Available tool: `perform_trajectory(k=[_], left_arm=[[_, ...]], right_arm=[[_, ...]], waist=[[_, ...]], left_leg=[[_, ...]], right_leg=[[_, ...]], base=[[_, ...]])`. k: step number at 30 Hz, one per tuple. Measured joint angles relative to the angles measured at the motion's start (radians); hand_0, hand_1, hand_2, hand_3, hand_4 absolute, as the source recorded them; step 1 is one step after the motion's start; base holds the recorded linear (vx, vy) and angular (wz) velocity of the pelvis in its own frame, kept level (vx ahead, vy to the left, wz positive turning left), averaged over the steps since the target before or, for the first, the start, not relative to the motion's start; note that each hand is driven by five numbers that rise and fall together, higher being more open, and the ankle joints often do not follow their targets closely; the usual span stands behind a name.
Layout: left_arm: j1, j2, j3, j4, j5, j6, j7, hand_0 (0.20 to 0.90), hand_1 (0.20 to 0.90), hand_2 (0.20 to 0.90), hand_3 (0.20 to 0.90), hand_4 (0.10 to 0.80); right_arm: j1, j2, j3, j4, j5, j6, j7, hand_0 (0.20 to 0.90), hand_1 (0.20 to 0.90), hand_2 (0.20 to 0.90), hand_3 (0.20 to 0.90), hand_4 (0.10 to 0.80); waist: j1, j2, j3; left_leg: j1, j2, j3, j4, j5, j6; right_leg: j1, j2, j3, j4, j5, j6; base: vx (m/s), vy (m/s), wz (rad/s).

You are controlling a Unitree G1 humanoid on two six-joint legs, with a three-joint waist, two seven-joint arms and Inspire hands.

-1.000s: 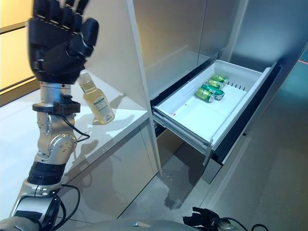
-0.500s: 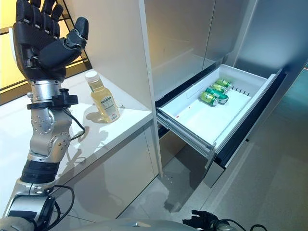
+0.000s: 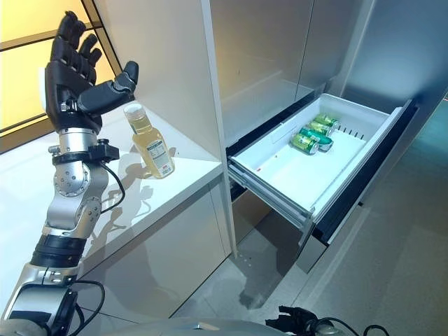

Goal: Put drinks into fridge and close the fridge

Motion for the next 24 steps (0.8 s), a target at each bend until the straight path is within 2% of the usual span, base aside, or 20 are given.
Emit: perform_trajectory(k=[7,24], left_arm=[[0.039,-0.010,-0.009,0.081,0.000,0.039,-0.029,0.900,0.900,0.900,0.900,0.800],[0.060,-0.027,-0.018,0.163,0.040,0.044,-0.048,0.900,0.900,0.900,0.900,0.800]], right_arm=[[0.000,-0.002,-0.001,-0.009,-0.001,0.007,0.001,0.900,0.900,0.900,0.900,0.800],[0.001,-0.003,-0.017,-0.029,-0.012,0.028,0.009,0.900,0.900,0.900,0.900,0.800]], waist=[[-0.002,0.003,0.005],[-0.006,0.004,0.023]], left_leg=[[0.001,0.000,0.000,-0.001,0.000,0.000],[0.007,0.000,-0.002,-0.002,0.000,-0.001]], right_leg=[[0.001,0.000,0.000,0.000,0.000,0.000],[0.016,0.001,-0.005,-0.012,0.000,0.000]], base=[[0.000,0.000,0.00],[0.000,0.001,0.01]])
